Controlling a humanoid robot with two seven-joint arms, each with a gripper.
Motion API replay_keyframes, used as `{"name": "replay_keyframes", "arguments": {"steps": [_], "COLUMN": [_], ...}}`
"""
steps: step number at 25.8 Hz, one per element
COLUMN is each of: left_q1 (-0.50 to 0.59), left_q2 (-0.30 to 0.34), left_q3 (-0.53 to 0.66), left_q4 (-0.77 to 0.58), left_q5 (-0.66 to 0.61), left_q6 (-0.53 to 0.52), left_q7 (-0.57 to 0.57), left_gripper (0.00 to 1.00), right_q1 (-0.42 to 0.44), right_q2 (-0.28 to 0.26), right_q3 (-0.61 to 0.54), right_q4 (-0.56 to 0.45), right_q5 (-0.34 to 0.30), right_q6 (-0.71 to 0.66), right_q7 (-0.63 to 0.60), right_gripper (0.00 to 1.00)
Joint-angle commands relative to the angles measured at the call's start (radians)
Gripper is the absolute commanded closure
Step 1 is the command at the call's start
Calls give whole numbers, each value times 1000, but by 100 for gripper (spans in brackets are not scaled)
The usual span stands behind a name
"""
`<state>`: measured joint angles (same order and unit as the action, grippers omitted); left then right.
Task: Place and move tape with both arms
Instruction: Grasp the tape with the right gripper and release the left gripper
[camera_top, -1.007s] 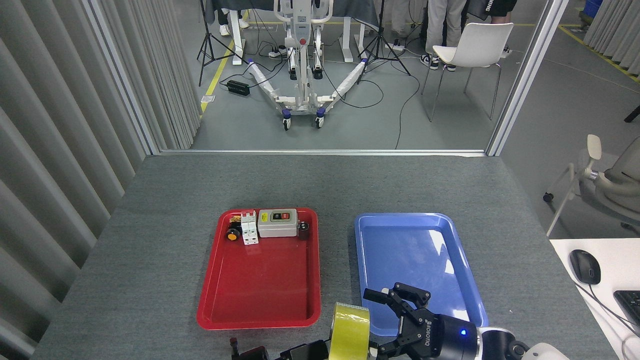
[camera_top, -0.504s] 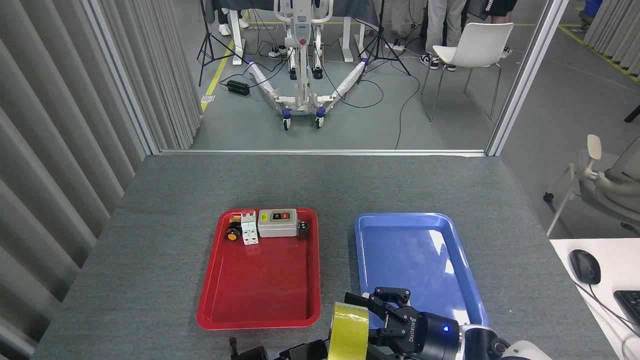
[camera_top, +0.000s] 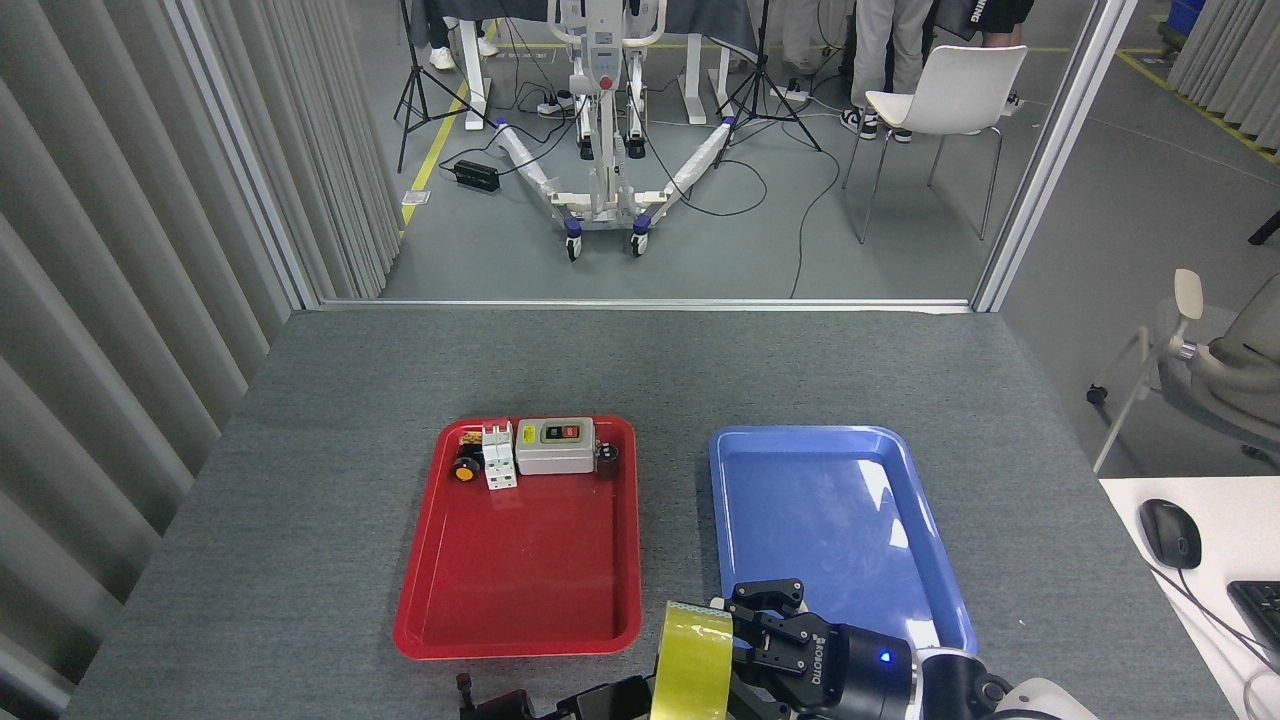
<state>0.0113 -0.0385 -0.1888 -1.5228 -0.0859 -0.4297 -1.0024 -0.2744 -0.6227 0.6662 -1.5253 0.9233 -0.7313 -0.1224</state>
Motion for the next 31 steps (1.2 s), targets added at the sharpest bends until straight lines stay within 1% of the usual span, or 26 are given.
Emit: {"name": "replay_keyframes", "arguments": {"steps": [1,6,7,8,10,11,12,15,19,22,25,27,29,30,31], "left_q1": [-2,-8,-8,-8,-11,-13,-13,-11,-8,-4,-2,-13,-28,-57,-79], "left_q2": [-1,-1,-1,-1,2,2,2,11,14,14,12,-3,-11,-5,0], "left_q3": [15,20,22,23,32,34,37,46,51,84,112,161,210,219,226], "left_q4": [1,3,3,3,12,13,15,24,27,32,64,110,156,176,196], "left_q5": [0,-2,-2,-6,-12,-12,-9,-3,0,1,1,-14,-41,-92,-173], "left_q6": [0,2,2,-1,-6,-15,-34,-104,-126,-155,-193,-227,-254,-258,-258], "left_q7": [1,1,2,4,5,5,4,-1,-1,-1,1,22,85,130,177], "left_gripper": [92,90,88,83,47,26,1,0,0,0,0,0,0,0,0], "right_q1": [0,1,1,3,4,4,6,9,12,14,17,17,18,18,18], "right_q2": [-2,-3,-3,-5,-6,-6,-6,-8,-9,-9,-9,-9,-9,-9,-9], "right_q3": [0,0,1,1,1,1,1,1,1,1,1,1,0,-2,-14], "right_q4": [-1,-1,1,1,1,1,-1,-1,-1,-1,1,-1,1,-1,-1], "right_q5": [0,0,0,0,0,0,0,0,0,0,0,0,-3,-8,-12], "right_q6": [4,4,4,4,4,4,4,3,1,0,0,0,0,-2,-2], "right_q7": [-3,-3,-5,-5,-5,-5,-5,-5,-6,-6,-6,-6,-6,-8,-8], "right_gripper": [75,76,76,76,76,76,76,76,75,75,75,75,75,75,75]}}
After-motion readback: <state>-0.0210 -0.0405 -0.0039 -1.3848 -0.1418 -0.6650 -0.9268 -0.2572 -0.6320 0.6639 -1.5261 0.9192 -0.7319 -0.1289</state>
